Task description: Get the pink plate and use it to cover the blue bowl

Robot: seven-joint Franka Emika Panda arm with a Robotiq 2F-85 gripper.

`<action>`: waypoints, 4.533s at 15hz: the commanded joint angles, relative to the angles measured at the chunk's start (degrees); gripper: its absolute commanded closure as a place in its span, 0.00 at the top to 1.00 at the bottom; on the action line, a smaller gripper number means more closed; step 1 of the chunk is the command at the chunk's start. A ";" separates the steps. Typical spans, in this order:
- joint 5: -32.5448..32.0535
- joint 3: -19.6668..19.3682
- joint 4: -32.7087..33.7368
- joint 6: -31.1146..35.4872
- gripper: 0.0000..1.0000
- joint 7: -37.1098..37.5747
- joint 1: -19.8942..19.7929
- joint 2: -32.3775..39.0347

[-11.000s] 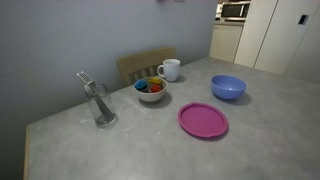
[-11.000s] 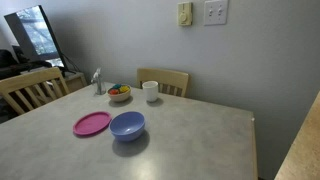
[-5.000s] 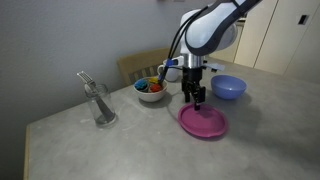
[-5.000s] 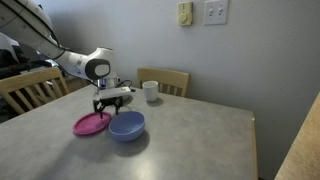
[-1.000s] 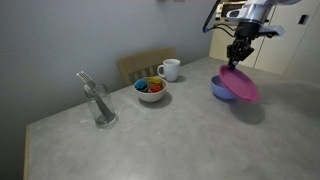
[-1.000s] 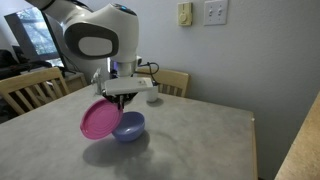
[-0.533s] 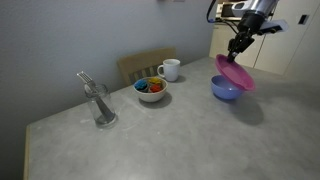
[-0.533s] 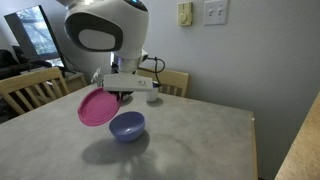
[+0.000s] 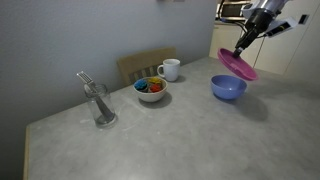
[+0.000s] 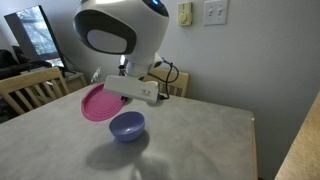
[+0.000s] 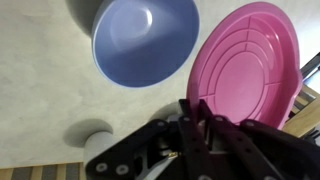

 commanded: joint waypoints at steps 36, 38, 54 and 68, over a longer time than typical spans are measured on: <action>-0.84 -0.50 0.08 4.71 0.03 25.42 -4.93 7.52; -0.71 -0.47 0.34 4.78 0.03 25.58 -4.87 7.65; -0.57 0.44 5.19 4.55 0.03 26.24 -4.88 11.87; -6.38 0.42 -2.86 7.20 1.00 20.77 -1.71 2.60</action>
